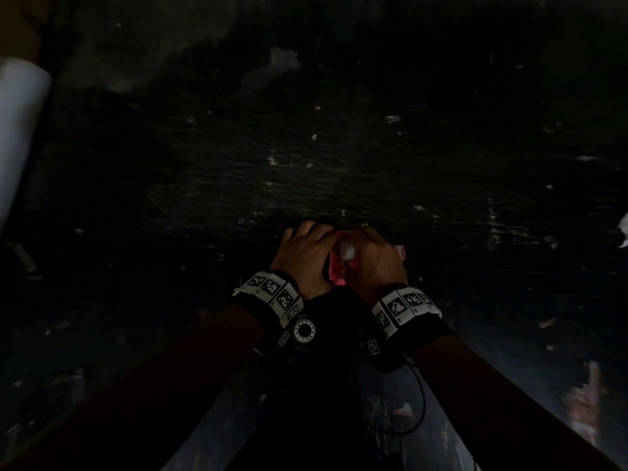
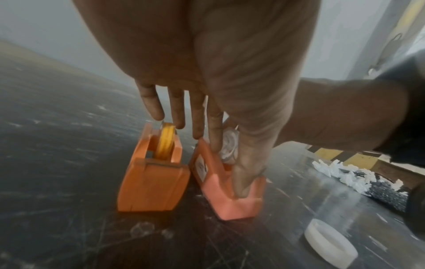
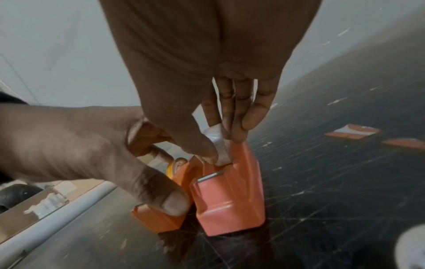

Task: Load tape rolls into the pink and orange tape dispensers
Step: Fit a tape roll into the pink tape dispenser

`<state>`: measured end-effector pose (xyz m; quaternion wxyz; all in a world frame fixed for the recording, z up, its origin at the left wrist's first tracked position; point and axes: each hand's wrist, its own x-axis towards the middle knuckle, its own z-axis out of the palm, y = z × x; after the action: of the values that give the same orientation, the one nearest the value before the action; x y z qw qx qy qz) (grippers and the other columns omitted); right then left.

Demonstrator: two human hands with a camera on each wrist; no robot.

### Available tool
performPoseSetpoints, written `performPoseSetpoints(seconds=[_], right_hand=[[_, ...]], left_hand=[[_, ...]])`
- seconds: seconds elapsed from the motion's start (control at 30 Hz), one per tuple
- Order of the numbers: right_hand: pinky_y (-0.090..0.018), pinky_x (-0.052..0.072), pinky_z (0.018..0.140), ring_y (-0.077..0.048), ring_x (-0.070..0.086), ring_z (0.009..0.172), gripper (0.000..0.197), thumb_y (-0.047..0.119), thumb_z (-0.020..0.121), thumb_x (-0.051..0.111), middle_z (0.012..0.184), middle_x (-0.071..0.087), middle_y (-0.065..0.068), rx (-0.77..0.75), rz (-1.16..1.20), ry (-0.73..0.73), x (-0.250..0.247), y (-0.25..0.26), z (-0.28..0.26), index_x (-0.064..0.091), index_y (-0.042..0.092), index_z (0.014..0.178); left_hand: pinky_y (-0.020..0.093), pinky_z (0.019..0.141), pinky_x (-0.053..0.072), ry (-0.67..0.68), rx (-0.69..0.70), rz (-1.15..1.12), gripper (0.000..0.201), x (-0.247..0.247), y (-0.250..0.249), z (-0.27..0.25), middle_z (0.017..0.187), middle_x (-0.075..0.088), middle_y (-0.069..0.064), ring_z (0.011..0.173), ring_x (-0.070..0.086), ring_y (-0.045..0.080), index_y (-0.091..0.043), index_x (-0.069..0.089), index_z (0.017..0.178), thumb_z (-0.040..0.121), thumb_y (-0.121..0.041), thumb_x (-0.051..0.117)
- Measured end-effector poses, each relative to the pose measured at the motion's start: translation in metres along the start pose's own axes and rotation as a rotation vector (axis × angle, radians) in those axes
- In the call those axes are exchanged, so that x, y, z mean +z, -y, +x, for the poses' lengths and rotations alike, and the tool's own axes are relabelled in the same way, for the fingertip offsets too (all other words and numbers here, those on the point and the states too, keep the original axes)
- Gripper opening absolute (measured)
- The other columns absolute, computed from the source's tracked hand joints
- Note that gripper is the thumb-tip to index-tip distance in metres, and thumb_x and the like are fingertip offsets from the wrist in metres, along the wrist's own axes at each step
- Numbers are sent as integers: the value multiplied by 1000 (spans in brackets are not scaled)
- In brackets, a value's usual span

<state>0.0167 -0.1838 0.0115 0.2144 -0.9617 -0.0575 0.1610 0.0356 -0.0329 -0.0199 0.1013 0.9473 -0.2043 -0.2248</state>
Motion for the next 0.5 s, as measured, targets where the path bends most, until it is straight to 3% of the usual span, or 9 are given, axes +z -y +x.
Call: performPoseSetpoints(seconds=[0.27, 0.5], right_hand=[[-34, 50, 83, -32, 66, 101, 38, 23, 84, 66, 120, 63, -12, 35, -38, 52, 10, -8, 7, 65, 17, 121], [-34, 49, 86, -28, 67, 104, 39, 32, 83, 68, 123, 64, -7, 42, -52, 14, 19, -16, 14, 67, 24, 121]], left_hand=[[45, 102, 34, -24, 32, -19, 84, -1, 3, 5, 145, 46, -5, 132, 37, 23, -24, 45, 140, 67, -59, 70], [43, 103, 34, -59, 11, -30, 95, 2, 1, 9, 141, 49, -5, 130, 40, 22, -27, 40, 142, 61, -64, 73]])
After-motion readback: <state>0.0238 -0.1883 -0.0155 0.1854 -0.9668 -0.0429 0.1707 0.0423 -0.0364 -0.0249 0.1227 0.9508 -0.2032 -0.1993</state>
